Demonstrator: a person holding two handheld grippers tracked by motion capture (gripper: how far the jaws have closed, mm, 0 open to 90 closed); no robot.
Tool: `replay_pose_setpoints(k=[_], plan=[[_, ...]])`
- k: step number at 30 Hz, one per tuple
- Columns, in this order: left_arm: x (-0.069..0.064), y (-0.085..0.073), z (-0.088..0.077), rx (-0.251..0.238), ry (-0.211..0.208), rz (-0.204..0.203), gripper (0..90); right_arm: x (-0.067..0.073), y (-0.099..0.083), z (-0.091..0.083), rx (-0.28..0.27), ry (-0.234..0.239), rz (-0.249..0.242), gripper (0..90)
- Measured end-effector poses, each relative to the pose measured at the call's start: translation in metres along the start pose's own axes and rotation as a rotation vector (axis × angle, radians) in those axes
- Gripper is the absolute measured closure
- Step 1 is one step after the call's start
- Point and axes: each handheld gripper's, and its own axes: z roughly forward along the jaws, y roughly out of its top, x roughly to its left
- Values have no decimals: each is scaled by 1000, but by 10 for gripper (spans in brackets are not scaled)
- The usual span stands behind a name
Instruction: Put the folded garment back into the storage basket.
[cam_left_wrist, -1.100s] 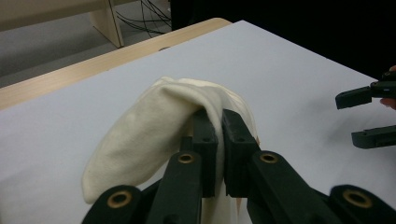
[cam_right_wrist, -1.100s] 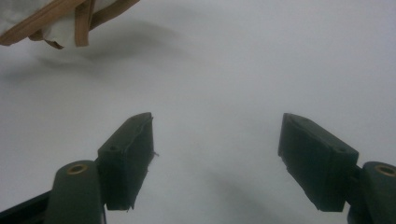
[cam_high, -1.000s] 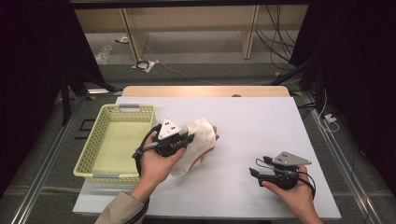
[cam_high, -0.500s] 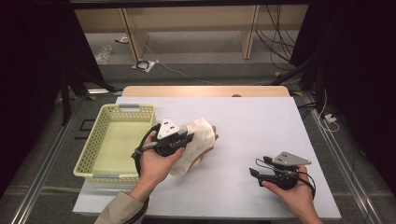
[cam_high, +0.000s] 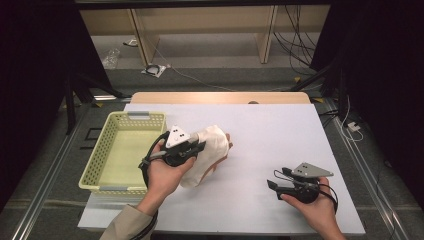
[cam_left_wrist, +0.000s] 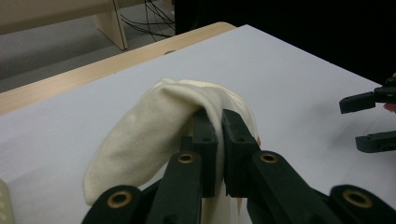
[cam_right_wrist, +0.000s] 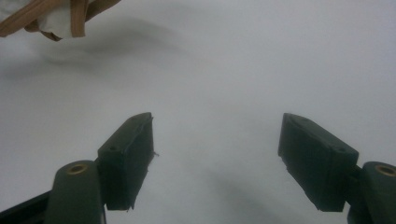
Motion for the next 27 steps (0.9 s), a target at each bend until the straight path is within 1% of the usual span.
replay_pose_setpoints(k=[3,4,5,15,27], plan=[[1,1,-1,-4,3,-2,846,0,0,0,1,0,0,273],[2,1,-2,-5,4,-4,846,0,0,1,-6,2,1,273],[2,1,-2,-7,6,-6,846,0,0,0,-1,0,0,273],[6,2,-4,-15,17,-4,846,0,0,1,-4,3,2,273],[11,3,-7,-24,26,-15,846,0,0,1,-7,5,6,273]])
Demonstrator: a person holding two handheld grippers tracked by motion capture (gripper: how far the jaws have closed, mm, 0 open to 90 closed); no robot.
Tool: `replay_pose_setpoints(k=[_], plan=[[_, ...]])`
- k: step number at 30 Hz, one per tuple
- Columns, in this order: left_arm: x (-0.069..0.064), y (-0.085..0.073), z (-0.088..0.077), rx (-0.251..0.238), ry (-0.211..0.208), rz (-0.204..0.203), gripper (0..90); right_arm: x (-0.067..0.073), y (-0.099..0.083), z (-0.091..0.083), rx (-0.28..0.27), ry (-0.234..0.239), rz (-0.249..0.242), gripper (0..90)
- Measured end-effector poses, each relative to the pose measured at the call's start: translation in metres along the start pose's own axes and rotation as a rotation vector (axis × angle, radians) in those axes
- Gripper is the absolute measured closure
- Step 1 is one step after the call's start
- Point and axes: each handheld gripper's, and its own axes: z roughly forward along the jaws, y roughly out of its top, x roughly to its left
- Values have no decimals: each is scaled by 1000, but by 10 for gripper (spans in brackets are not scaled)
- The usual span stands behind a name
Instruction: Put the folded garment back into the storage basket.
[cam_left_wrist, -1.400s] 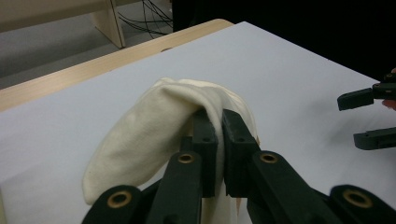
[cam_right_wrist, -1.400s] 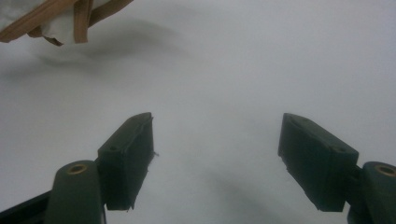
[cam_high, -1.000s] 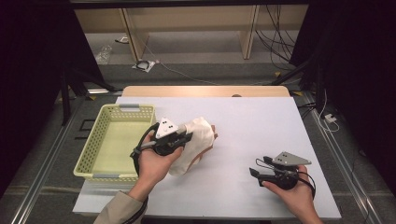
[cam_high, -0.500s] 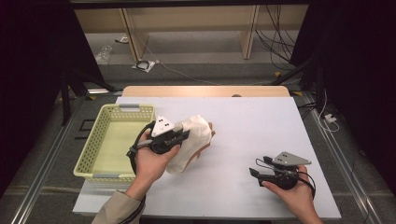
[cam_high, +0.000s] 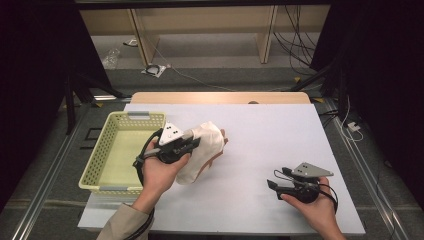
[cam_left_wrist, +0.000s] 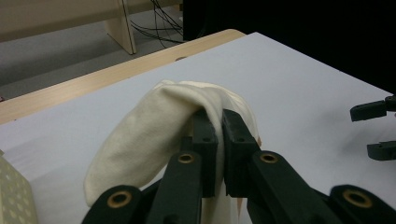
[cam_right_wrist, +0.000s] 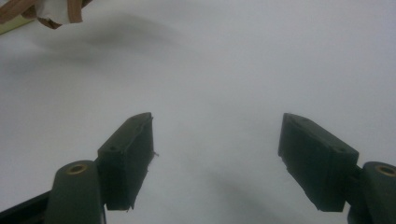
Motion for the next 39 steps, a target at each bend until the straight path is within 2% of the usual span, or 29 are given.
replay_pose_setpoints(k=[39], plan=[[18,5,-13,-25,44,-32,846,0,0,-1,2,-3,-2,273]])
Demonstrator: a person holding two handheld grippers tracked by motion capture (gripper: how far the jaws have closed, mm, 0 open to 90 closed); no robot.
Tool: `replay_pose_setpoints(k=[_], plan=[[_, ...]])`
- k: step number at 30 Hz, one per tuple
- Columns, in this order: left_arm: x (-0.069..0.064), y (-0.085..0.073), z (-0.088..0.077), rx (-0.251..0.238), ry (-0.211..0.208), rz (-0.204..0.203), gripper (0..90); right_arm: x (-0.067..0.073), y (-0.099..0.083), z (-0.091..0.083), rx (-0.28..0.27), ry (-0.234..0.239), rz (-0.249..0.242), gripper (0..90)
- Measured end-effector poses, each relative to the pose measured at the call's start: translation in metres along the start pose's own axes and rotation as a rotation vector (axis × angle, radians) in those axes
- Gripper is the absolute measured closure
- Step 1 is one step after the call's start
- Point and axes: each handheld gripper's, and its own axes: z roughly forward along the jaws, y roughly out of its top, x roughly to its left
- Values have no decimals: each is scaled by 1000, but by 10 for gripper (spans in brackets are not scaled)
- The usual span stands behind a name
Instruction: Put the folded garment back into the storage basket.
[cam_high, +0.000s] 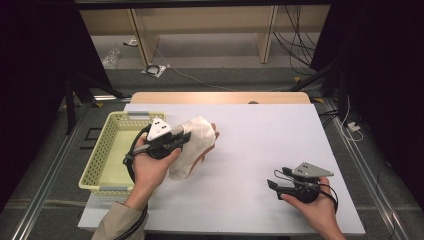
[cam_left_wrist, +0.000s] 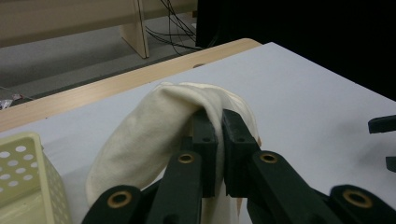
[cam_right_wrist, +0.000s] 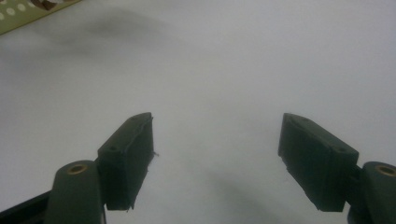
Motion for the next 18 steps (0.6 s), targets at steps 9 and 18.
replay_pose_setpoints(k=[9,18], plan=[[4,1,-3,-6,9,-3,846,0,0,0,-3,0,2,273],[7,2,-6,-15,16,-12,846,0,0,0,-6,0,0,272]])
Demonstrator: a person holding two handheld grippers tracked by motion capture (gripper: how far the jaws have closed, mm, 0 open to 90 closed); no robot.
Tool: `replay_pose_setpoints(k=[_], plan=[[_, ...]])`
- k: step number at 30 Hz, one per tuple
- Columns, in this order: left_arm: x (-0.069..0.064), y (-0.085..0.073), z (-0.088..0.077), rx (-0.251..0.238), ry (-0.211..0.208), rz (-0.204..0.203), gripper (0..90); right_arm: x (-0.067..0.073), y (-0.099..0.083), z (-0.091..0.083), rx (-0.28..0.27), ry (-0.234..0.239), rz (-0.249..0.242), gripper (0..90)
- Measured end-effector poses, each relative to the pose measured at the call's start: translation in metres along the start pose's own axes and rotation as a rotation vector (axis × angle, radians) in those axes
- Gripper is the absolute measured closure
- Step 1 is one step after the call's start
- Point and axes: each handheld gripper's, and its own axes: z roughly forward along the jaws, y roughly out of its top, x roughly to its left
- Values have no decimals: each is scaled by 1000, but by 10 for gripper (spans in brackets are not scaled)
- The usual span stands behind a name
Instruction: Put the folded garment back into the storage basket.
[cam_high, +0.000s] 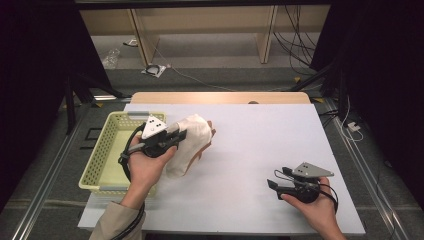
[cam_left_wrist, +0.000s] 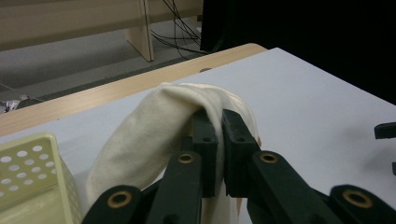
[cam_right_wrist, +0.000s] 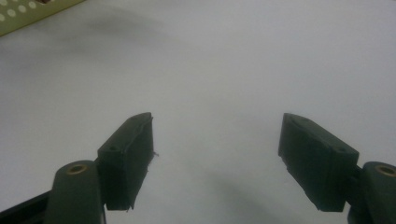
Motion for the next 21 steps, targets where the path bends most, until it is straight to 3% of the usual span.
replay_pose_setpoints(k=[21], plan=[[12,2,-7,-11,22,-19,846,0,0,0,-13,4,0,266]])
